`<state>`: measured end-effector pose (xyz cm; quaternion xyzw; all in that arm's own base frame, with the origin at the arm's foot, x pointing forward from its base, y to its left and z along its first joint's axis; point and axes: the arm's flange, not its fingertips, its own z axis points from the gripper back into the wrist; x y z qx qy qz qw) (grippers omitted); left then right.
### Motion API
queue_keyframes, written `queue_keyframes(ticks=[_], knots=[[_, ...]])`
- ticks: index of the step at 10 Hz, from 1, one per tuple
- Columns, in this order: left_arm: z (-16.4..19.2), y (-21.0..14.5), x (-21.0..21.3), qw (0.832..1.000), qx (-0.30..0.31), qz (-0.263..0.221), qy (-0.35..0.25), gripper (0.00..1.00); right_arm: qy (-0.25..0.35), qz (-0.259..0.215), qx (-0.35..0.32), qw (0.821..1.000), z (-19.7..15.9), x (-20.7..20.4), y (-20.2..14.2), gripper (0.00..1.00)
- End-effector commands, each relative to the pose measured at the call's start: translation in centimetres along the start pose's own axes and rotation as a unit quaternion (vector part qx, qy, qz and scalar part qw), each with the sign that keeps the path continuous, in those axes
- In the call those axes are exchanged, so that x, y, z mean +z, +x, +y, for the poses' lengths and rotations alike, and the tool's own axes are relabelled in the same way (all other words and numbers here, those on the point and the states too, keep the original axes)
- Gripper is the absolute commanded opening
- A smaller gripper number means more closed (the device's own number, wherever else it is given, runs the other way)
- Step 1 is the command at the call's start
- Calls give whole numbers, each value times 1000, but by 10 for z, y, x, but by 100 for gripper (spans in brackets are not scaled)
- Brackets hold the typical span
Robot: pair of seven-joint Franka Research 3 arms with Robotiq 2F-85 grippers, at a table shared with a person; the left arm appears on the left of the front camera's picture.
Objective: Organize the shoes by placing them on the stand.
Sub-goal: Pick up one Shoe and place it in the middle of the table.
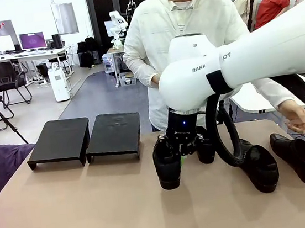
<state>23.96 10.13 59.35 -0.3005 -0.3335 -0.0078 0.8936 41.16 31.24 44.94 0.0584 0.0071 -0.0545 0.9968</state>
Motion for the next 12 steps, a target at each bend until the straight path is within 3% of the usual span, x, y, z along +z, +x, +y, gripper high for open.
queue_keyframes(ticks=[1, 3, 5, 7, 8, 12], knots=[[1, 0, 1, 1000, -5, -2, -10, 100, 21, 22, 5, 1000, 4, 10, 24, 0], [1, 0, 1, 1000, -5, -2, -10, 100, 5, 7, -2, 1000, 0, -1, 11, 0], [1, 0, 1, 1000, -5, -2, -10, 100, -14, -6, 46, 999, 39, -34, -35, 0], [1, 0, 1, 1000, -5, -2, -10, 100, -12, -35, 51, 998, 68, -64, -68, 0], [1, 0, 1, 1000, -5, -2, -10, 100, -20, -50, 42, 998, 76, -78, -67, 0], [1, 0, 1, 1000, -5, -2, -10, 100, 46, 0, 63, 997, 110, -120, -51, 0]])
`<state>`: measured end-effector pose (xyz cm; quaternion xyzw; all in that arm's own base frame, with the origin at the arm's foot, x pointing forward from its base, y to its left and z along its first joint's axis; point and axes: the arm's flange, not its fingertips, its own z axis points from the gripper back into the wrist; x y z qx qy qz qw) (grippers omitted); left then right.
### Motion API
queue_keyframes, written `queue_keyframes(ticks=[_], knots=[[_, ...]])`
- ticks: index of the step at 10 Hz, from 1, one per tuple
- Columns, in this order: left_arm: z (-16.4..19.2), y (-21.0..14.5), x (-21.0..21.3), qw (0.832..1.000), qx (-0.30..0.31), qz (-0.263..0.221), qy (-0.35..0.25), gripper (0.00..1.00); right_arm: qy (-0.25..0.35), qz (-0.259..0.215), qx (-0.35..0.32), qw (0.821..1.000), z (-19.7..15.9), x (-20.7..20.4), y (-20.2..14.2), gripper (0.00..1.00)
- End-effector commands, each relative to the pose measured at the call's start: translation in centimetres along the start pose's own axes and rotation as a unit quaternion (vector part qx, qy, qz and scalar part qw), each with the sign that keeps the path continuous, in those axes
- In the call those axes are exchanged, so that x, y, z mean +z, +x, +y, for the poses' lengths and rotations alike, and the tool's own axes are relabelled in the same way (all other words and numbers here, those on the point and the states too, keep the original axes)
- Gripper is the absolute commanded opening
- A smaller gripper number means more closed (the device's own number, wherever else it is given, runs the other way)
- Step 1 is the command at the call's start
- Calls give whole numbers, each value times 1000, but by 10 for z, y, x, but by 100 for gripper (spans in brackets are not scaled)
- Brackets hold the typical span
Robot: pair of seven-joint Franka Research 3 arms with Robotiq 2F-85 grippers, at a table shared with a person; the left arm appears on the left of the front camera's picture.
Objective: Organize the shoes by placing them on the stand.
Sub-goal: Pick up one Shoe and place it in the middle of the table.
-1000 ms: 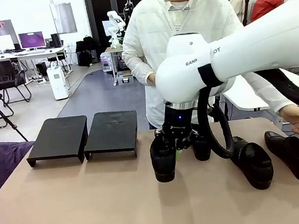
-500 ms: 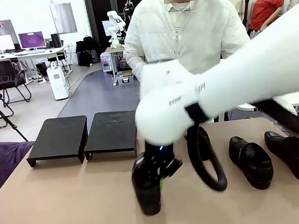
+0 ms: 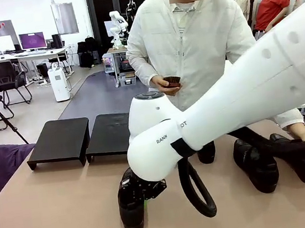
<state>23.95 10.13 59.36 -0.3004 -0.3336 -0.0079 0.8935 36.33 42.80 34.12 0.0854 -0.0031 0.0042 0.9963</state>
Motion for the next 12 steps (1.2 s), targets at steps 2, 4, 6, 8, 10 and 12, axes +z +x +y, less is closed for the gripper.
queue_keyframes(ticks=[2, 4, 6, 8, 10, 12], knots=[[1, 0, 1, 1000, -4, -2, -10, 100, 23, -4, -18, 1000, 16, -6, 14, 0], [1, 0, 1, 1000, -4, -2, -10, 100, 29, 11, -12, 999, 16, -6, 14, 91], [1, 0, 1, 1000, -4, -2, -10, 100, 23, 20, -10, 999, 18, -6, 13, 100], [1, 0, 1, 1000, -4, -2, -10, 100, 20, 16, -6, 1000, 20, -2, 9, 100], [1, 0, 1, 1000, -4, -2, -10, 100, 20, 14, -3, 1000, 18, 6, 6, 100], [1, 0, 1, 1000, -4, -2, -10, 100, 9, 3, -6, 1000, 17, 16, 4, 100]])
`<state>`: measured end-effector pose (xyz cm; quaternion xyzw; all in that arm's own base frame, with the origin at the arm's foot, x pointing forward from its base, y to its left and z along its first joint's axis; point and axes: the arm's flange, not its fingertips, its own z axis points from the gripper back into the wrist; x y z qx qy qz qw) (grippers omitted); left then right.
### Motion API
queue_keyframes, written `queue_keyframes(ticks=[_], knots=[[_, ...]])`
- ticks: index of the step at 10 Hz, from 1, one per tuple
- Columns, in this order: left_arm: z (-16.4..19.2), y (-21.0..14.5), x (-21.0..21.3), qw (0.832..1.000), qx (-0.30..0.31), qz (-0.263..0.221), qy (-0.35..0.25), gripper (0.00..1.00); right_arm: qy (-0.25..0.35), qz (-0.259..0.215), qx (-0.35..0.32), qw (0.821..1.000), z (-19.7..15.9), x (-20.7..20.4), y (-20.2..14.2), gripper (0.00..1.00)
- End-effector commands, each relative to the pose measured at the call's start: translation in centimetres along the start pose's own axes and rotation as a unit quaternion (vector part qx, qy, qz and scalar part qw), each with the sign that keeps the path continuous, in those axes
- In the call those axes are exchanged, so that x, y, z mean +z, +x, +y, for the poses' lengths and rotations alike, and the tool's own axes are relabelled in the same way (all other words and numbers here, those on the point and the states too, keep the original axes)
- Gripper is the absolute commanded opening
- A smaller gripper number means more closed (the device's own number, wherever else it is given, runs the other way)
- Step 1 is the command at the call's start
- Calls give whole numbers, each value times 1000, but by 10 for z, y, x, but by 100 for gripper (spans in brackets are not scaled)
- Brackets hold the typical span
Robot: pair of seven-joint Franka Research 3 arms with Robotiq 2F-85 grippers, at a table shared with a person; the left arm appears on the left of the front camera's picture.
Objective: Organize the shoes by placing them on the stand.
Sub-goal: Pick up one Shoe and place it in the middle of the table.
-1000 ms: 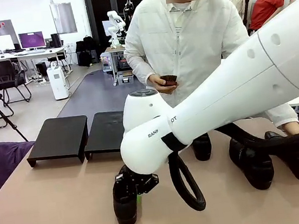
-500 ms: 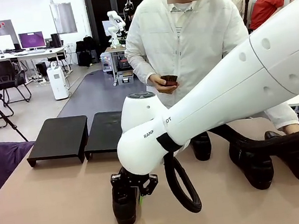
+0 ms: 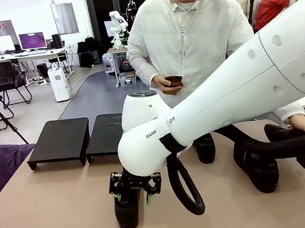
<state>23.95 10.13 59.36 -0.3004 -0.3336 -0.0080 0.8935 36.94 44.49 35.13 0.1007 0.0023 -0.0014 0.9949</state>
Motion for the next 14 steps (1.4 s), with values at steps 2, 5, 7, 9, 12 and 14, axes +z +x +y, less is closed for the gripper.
queue_keyframes(ticks=[2, 5, 7, 9, 12, 14], knots=[[1, 0, 1, 1000, -4, -2, -10, 100, -9, -11, 4, 1000, -6, 37, -8, 100], [1, 0, 1, 1000, -4, -2, -10, 100, 21, -16, 42, 999, -20, 99, -51, 100], [1, 0, 1, 1000, -4, -2, -10, 100, 9, -39, 56, 998, -29, 100, -86, 100], [1, 0, 1, 1000, -4, -2, -10, 100, 19, -26, 65, 997, -22, 85, -63, 100], [1, 0, 1, 1000, -4, -2, -10, 100, 32, 38, 177, 983, 27, 51, -55, 100], [1, 0, 1, 1000, -4, -2, -10, 100, 24, 30, 181, 983, 32, 48, -53, 100]])
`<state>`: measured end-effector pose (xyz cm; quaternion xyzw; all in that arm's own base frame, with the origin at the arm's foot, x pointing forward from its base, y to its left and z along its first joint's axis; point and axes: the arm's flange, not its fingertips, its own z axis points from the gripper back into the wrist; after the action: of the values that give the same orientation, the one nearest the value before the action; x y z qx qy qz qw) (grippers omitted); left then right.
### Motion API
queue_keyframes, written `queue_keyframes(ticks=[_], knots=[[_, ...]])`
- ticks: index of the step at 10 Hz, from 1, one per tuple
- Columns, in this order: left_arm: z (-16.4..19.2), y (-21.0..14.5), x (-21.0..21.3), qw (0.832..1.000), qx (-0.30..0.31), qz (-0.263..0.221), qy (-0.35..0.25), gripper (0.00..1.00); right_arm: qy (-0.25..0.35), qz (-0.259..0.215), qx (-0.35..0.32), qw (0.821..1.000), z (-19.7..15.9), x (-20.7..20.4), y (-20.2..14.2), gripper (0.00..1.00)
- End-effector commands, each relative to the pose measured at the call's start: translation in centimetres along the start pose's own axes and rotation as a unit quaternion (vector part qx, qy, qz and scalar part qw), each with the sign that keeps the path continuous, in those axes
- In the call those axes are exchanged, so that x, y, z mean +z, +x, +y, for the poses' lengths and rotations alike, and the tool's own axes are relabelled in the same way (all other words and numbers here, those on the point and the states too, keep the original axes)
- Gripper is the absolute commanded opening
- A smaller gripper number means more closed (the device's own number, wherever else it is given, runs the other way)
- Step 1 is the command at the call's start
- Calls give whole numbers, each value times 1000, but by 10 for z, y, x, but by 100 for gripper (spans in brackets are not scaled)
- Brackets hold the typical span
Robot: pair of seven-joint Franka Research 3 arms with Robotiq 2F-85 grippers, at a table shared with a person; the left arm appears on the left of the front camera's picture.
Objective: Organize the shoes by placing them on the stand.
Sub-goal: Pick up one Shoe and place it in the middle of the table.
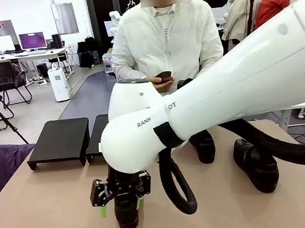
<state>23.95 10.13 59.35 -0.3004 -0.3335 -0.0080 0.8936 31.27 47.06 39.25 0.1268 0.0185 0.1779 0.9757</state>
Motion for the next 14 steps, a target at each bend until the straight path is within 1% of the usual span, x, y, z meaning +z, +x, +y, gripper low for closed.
queue_keyframes(ticks=[1, 2, 3, 4, 5, 6, 7, 8, 9, 10, 11, 12, 13, 14], knots=[[1, 0, 1, 1000, -4, -2, -10, 100, 8, -14, -37, 999, -25, 33, -1, 100], [1, 0, 1, 1000, -4, -2, -10, 100, 18, -26, -75, 997, -51, 61, -14, 100], [1, 0, 1, 1000, -4, -2, -10, 100, 21, -46, -115, 992, -76, 98, -35, 100], [1, 0, 1, 1000, -4, -2, -10, 100, 33, -65, -146, 987, -107, 143, -62, 100], [1, 0, 1, 1000, -4, -2, -10, 100, 66, -67, -169, 981, -142, 183, -86, 100], [1, 0, 1, 1000, -4, -2, -10, 100, 99, -73, -220, 968, -196, 225, -115, 100], [1, 0, 1, 1000, -4, -2, -10, 100, 123, -97, -281, 947, -247, 252, -143, 100], [1, 0, 1, 1000, -4, -2, -10, 100, 156, -131, -314, 927, -290, 271, -173, 100], [1, 0, 1, 1000, -4, -2, -10, 100, 173, -164, -370, 898, -329, 279, -194, 100], [1, 0, 1, 1000, -4, -2, -10, 100, 197, -179, -412, 871, -360, 277, -211, 100], [1, 0, 1, 1000, -4, -2, -10, 100, 244, -229, -411, 848, -381, 270, -223, 100], [1, 0, 1, 1000, -4, -2, -10, 100, 253, -290, -419, 822, -392, 262, -228, 100], [1, 0, 1, 1000, -4, -2, -10, 100, 254, -328, -384, 825, -391, 254, -228, 100], [1, 0, 1, 1000, -4, -2, -10, 100, 235, -231, -441, 835, -399, 298, -239, 100]])
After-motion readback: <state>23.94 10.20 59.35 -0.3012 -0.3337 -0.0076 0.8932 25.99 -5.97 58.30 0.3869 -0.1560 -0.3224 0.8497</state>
